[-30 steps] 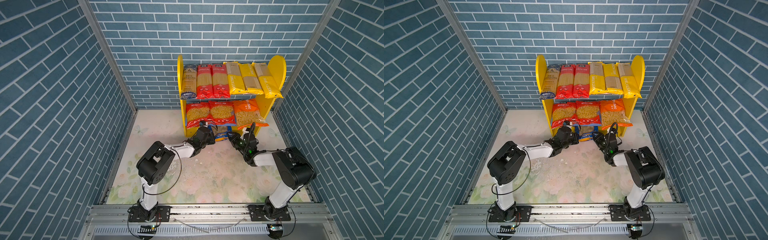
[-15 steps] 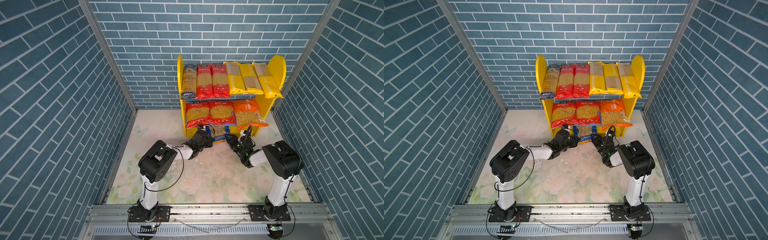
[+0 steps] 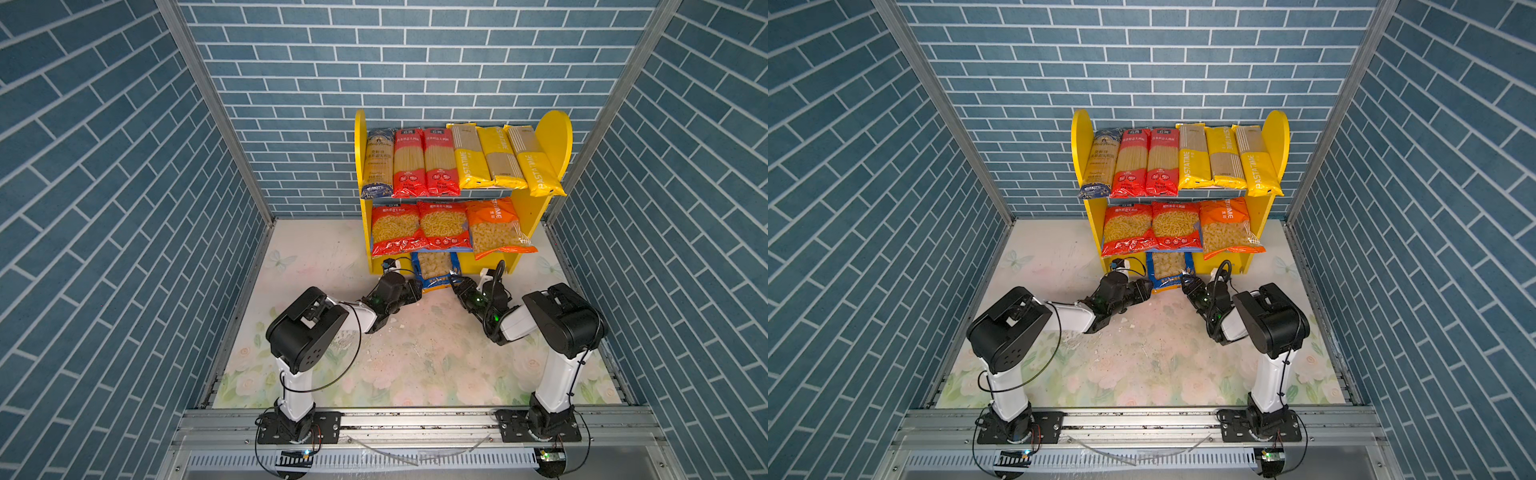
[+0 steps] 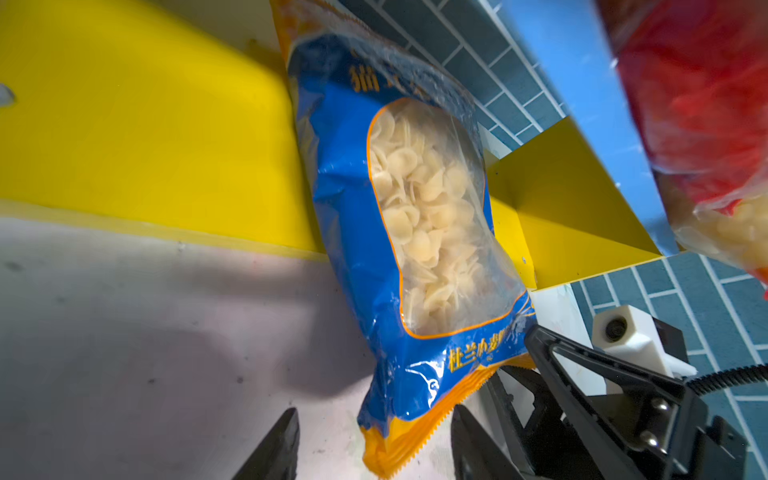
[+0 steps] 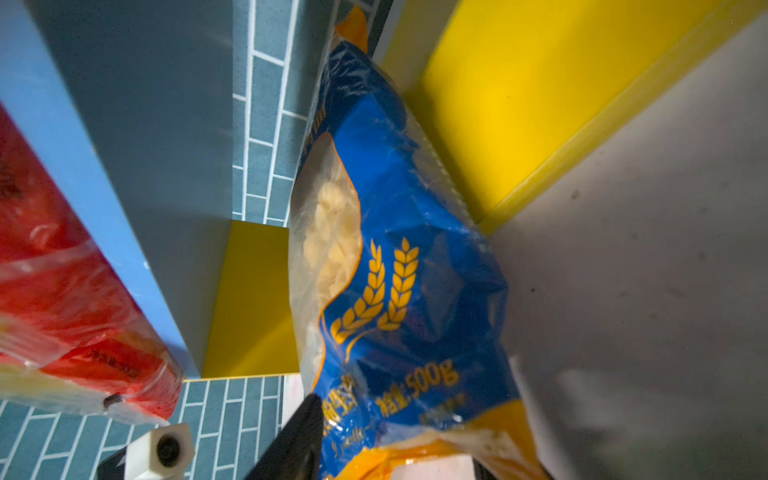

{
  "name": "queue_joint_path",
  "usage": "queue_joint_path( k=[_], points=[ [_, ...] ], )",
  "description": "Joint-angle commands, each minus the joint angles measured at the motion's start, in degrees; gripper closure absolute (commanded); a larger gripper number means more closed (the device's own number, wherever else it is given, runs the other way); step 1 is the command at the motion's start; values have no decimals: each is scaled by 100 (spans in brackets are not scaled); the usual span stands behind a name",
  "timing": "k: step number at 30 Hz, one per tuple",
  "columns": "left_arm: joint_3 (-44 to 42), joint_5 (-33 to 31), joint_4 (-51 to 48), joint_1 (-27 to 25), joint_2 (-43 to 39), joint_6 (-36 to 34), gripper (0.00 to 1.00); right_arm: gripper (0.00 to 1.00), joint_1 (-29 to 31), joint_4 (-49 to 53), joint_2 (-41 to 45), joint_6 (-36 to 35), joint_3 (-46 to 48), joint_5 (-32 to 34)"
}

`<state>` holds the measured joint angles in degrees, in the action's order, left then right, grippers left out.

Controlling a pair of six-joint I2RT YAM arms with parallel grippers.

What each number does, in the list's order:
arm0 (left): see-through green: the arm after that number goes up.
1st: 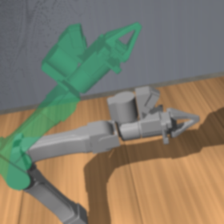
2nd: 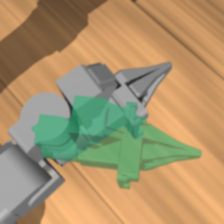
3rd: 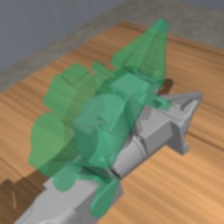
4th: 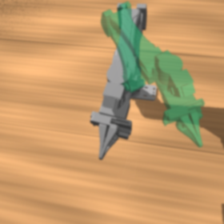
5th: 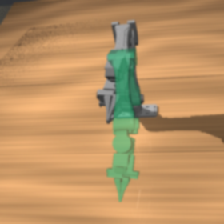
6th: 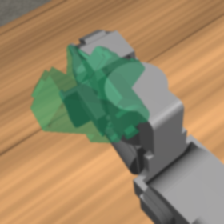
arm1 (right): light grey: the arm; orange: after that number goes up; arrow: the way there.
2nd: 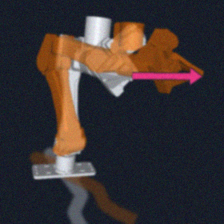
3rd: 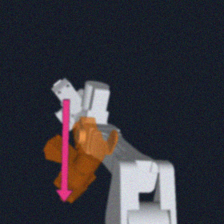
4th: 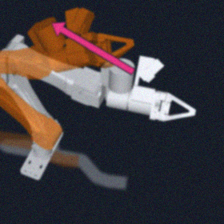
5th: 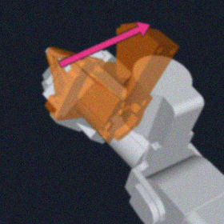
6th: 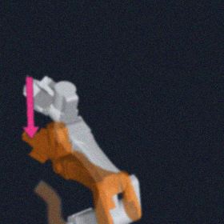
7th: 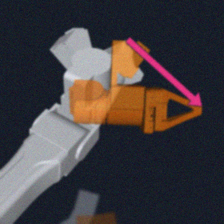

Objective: Place and organize the pasta boxes and bags onto the shelf
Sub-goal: 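Push the orecchiette bag under the lower shelf with both grippers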

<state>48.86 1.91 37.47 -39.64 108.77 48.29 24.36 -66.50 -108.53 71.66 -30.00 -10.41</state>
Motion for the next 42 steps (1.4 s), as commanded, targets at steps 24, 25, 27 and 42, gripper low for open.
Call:
queue_joint_path(
  k=[24, 25, 27, 42],
  points=[
    [1114, 365, 2, 304, 836, -99, 92, 83, 315, 429, -637, 26, -1353, 458],
    [1055, 354, 52, 306, 854, -77, 92, 83, 310, 425, -626, -7, -1297, 470],
    [1011, 335, 23, 316, 863, -93, 91, 83, 293, 414, -658, -14, -1234, 436],
    [600, 46, -567, 328, -14, -515, 47, 43, 51, 608, -65, -131, -674, 152]
  ],
)
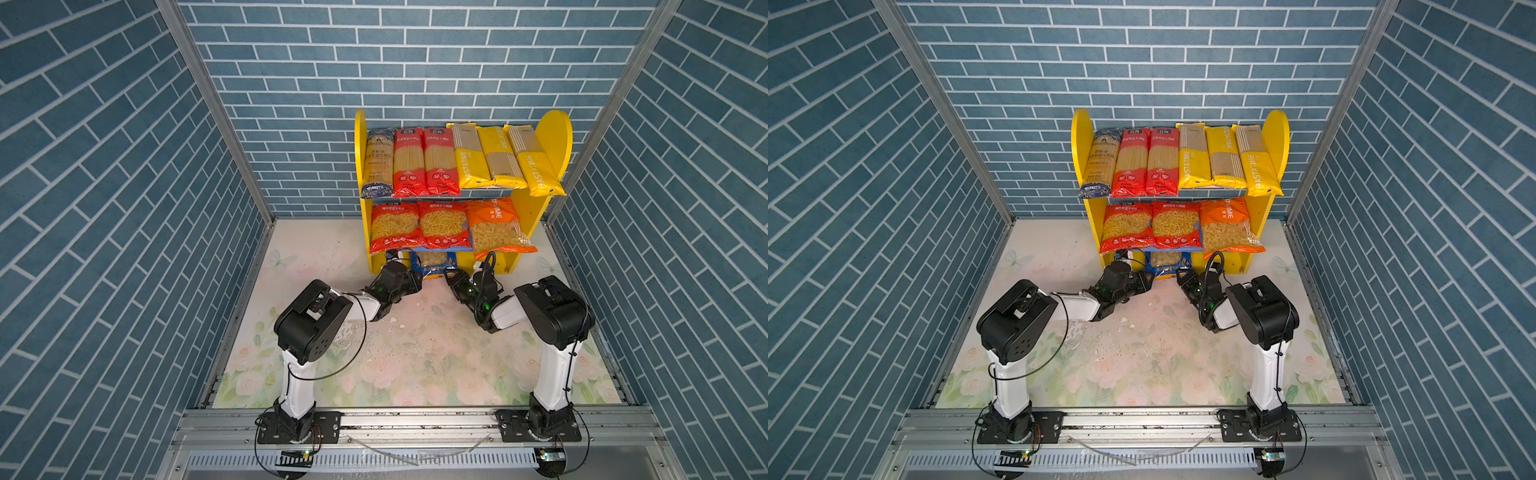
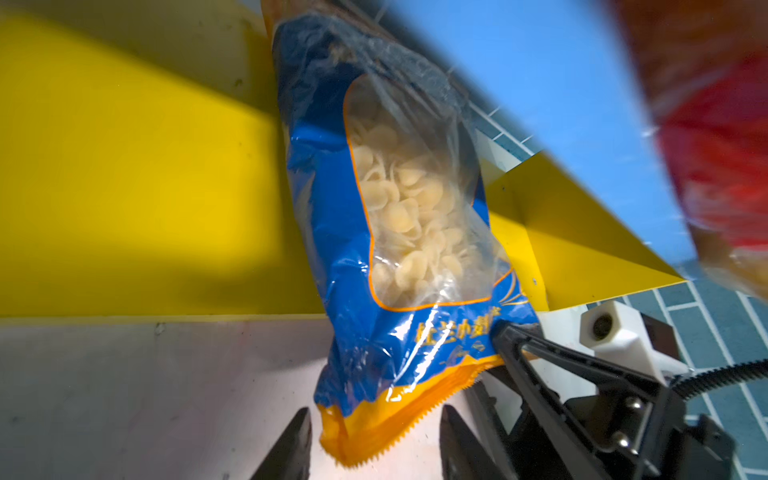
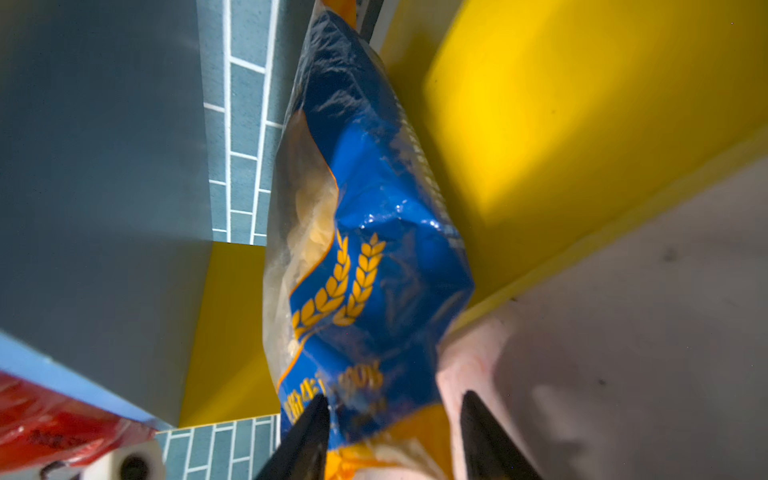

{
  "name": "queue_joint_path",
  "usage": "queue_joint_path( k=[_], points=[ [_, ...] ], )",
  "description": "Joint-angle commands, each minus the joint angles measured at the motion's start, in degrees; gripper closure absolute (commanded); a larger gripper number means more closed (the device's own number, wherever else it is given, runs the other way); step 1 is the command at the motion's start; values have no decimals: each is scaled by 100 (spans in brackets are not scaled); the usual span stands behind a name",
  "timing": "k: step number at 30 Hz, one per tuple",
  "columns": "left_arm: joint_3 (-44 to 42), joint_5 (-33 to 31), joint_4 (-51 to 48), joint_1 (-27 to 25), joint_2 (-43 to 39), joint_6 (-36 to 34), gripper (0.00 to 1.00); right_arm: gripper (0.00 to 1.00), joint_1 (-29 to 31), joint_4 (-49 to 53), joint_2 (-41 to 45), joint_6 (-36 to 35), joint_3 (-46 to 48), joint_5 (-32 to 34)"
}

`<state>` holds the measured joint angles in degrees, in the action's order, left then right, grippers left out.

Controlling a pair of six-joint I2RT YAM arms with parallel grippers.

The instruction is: Place and organize the pasta boxes and bags onto the shelf

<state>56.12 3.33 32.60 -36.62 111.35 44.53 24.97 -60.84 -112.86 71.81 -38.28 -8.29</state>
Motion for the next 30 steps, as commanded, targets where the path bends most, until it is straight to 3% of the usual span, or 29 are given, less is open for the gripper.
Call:
queue_joint_path(
  k=[1, 10, 14, 22, 24, 26, 30],
  points=[
    [-220, -105, -62, 26, -346, -137, 46, 42, -18, 156, 493, -226, 214, -11],
    [-1033, -329, 124, -105, -964, -96, 44, 43, -127, 695, 1051, -389, 521, 21],
    [-1275, -395, -91, -154, -1373, -230, 44, 50, -317, 1507, 1271, -809, 247, -253],
    [-1857, -855, -910, -179, -2573, -678, 44, 54, -265, 1579, 1476, -1011, 294, -268],
    [-1868, -1097, -1505, -183, -3013, -1003, 44, 54, -269, 1927, 1834, -1417, 436, -219],
    [-1880, -1394, -2169, -179, -3586, -1430, 44, 53, -269, 2829, 2488, -2264, 501, -29],
    [-1990, -1996, -3194, -168, -4670, -2290, 41, 50, -316, 4880, 3934, -3917, 573, 941]
  ],
)
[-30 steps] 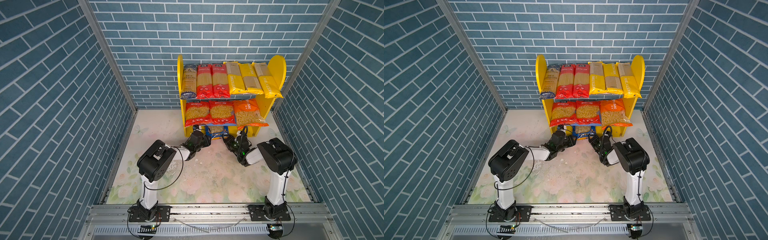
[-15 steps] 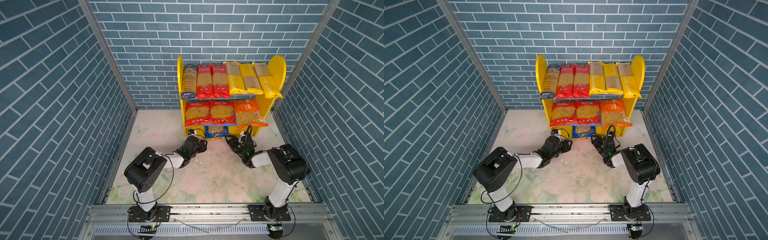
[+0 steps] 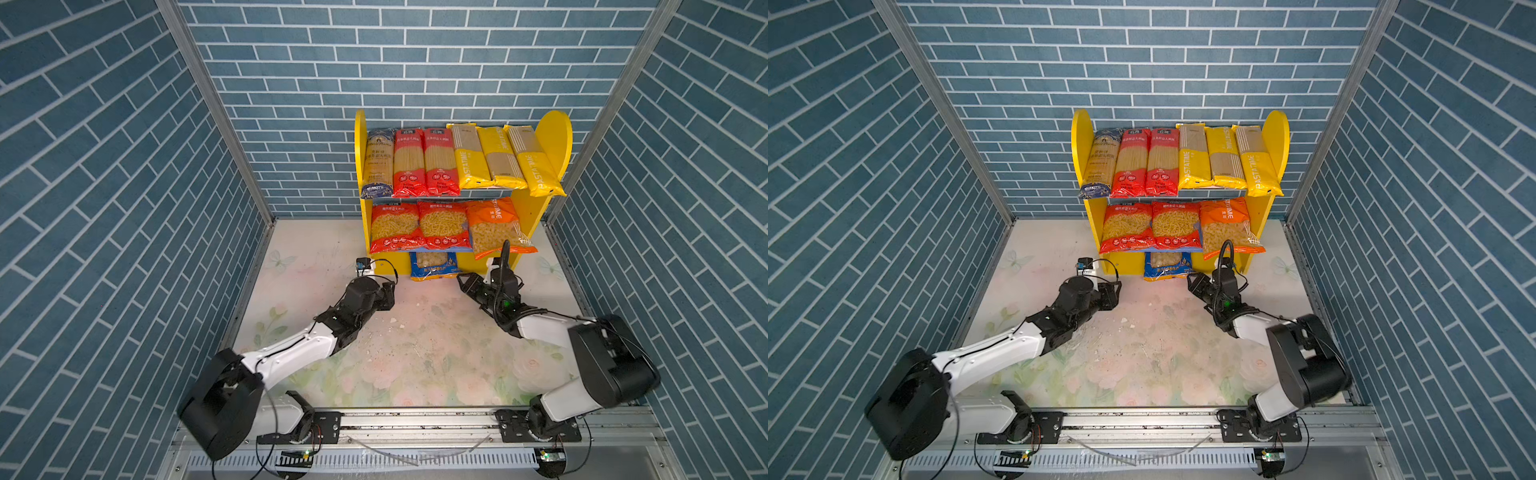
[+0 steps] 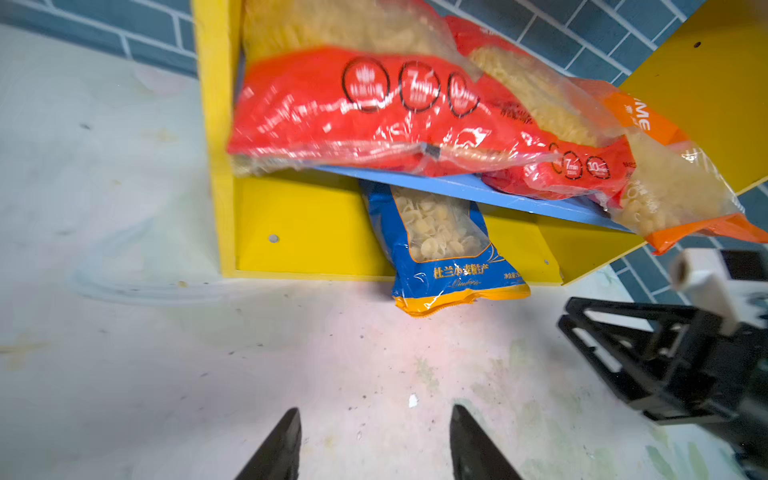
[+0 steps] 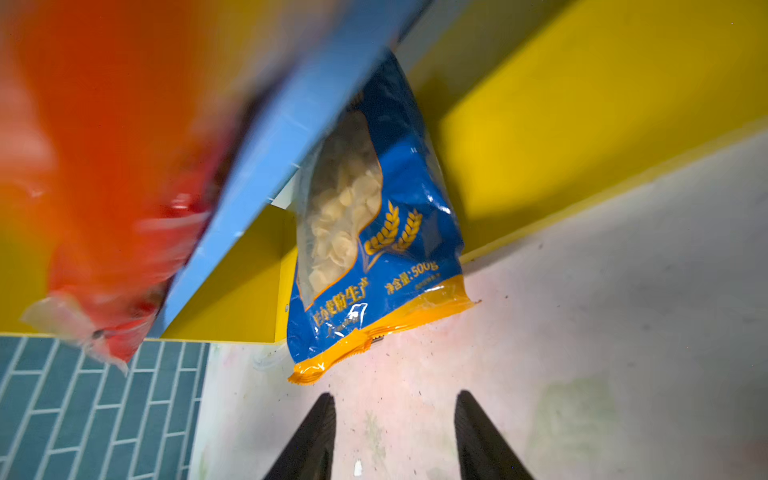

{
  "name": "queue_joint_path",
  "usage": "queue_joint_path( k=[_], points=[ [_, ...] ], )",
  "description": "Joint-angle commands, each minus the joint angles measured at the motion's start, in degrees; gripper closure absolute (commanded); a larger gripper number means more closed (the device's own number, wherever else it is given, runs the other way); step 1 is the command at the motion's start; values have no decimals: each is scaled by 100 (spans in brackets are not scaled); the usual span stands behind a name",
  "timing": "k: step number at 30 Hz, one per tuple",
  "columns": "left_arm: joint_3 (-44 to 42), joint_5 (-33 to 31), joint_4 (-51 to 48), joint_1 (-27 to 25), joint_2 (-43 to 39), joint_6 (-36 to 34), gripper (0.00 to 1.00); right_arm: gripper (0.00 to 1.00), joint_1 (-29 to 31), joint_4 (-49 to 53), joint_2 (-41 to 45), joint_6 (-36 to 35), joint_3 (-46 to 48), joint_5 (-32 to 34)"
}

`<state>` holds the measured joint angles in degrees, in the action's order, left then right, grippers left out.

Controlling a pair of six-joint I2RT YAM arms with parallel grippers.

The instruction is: Place and organize the pasta boxes and bags onto the shelf

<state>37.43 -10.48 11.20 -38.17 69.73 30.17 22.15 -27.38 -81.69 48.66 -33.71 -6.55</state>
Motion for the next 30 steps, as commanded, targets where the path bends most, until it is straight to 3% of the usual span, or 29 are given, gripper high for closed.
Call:
queue_joint_path(
  k=[1, 6, 8, 9, 12, 14, 18, 23, 30],
  points=[
    [-139, -794, -1267, 2, -741, -1034, 40, 49, -83, 1905, 1154, -1918, 143, 1032],
    [-446, -1778, -1461, 3, -1608, -1860, 37, 44, -639, 2863, 2283, -2558, 213, 2283],
    [-674, -2180, -1330, 1, -1967, -2313, 34, 39, -817, 2909, 2751, -2623, 319, 3619],
    [-834, -2238, -1124, 3, -2099, -2620, 31, 38, -905, 2729, 2945, -2728, 437, 4112],
    [-1271, -2792, -198, 10, -2270, -3410, 22, 36, -1100, 681, 3245, -3407, 1226, 5002],
    [-1556, -3505, 681, 95, -2038, -3843, 20, 37, -1187, -2, 3021, -3669, 1416, 5064],
    [-2014, -4381, 2375, 547, -1145, -4309, 18, 32, -1300, 269, 2383, -3756, 1265, 5121],
    [-2401, -4186, 4144, 1166, 59, -4300, 16, 32, -1345, -1044, 1260, -3737, 1443, 5069],
    [-2500, -3120, 5288, 1684, 932, -4221, 13, 27, -1413, -2243, 704, -3987, 1843, 5074]
  ],
)
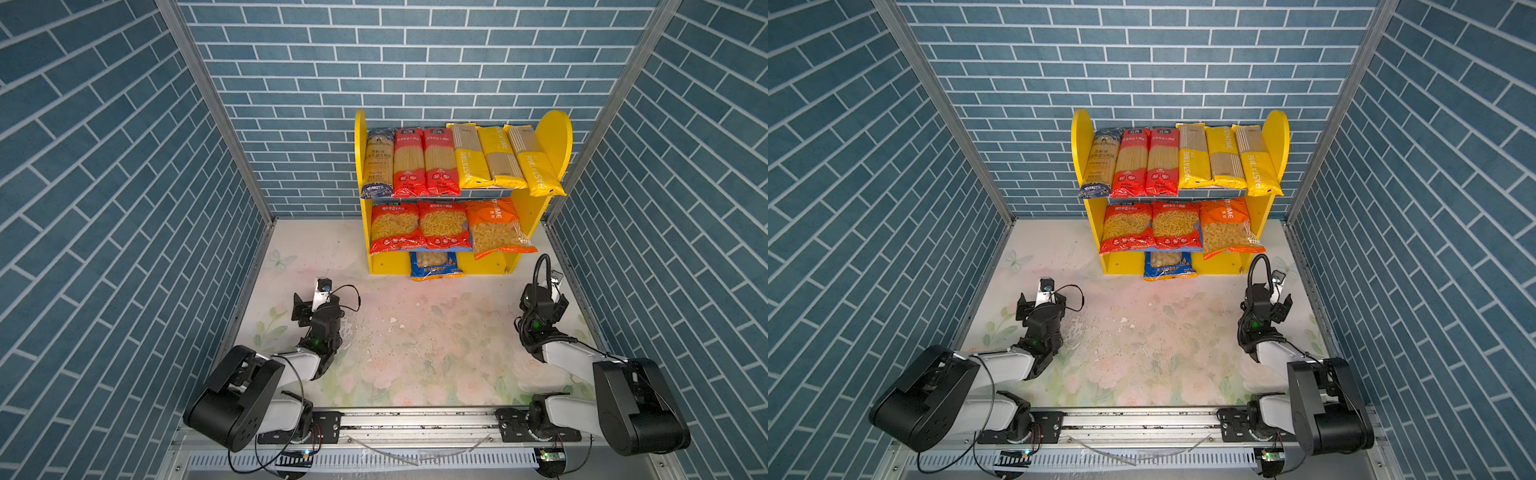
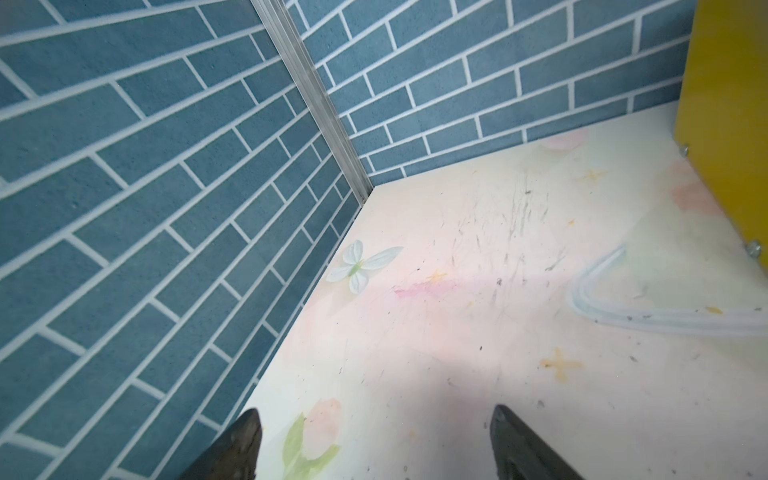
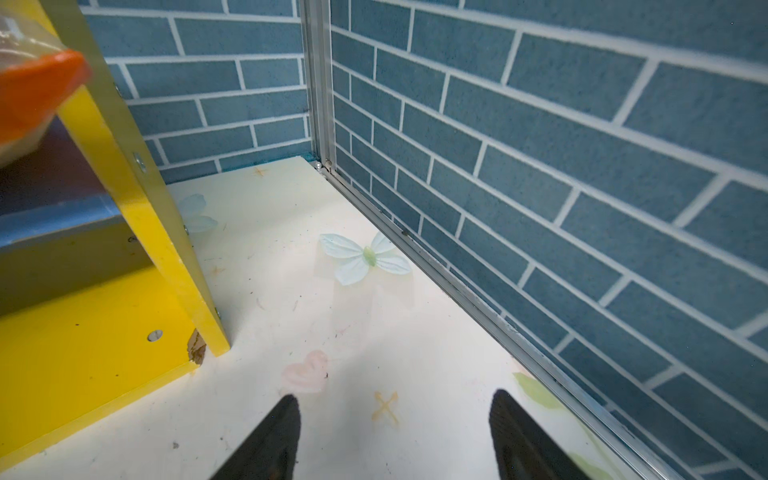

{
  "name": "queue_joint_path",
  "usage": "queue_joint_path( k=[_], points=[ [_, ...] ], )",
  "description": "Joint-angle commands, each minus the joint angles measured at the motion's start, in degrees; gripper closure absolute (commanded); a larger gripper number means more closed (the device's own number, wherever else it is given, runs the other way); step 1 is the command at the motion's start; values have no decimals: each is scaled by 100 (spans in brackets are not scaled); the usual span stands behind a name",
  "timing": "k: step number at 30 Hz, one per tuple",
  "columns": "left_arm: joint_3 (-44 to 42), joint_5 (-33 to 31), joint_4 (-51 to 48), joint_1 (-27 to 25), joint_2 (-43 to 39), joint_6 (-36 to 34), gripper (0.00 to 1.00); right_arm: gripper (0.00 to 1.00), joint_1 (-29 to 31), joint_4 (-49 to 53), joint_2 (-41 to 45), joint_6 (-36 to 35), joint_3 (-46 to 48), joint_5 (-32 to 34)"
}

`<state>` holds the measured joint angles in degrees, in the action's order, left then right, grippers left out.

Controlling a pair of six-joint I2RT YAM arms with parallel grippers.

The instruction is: Place and organize the pasta boxes and bags onto the shelf

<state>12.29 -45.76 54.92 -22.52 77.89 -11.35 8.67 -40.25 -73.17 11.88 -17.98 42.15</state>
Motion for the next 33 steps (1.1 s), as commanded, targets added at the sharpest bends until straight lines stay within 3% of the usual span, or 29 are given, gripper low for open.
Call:
queue_joint_path(
  k=[1, 7, 9, 11, 13, 17, 18, 20, 23, 30, 32, 33],
  points=[
    [66, 474, 871, 180, 163, -97, 12, 27, -75, -1175, -218, -390, 329, 221],
    [-145, 1299, 2080, 749, 944, -16, 11, 23, -192, -1482, -387, -489, 354, -95],
    [-240, 1507, 2557, 820, 1238, -32, 11, 23, -319, -2063, -696, -502, 507, -387],
    [-185, 1666, 2141, 881, 1059, 54, 11, 22, -408, -2853, -1054, -638, 623, -618],
    [-116, 1861, 1963, 1026, 1035, 161, 11, 22, -490, -2201, -793, -418, 538, -854],
    [1, 2258, 1668, 1245, 1170, 393, 6, 20, -760, -1879, -797, -300, 388, -1350],
    [45, 2284, 1878, 1297, 1328, 337, 1, 20, -823, -1741, -815, -302, 307, -1488],
    [148, 2332, 1272, 1332, 1093, 473, 0, 20, -919, -1366, -855, -302, 97, -1872],
    [236, 2321, 1235, 1421, 1138, 552, 0, 19, -1077, -1112, -955, -317, -86, -2435],
    [537, 2996, 288, 2003, 949, 1095, 0, 18, -1161, -1011, -971, -291, -142, -2622],
    [526, 2994, 344, 2006, 968, 1081, 0, 1, -1157, -1011, -971, -291, -137, -2629],
    [528, 3000, 304, 2002, 950, 1089, 0, 1, -1157, -1010, -970, -291, -143, -2620]
  ],
)
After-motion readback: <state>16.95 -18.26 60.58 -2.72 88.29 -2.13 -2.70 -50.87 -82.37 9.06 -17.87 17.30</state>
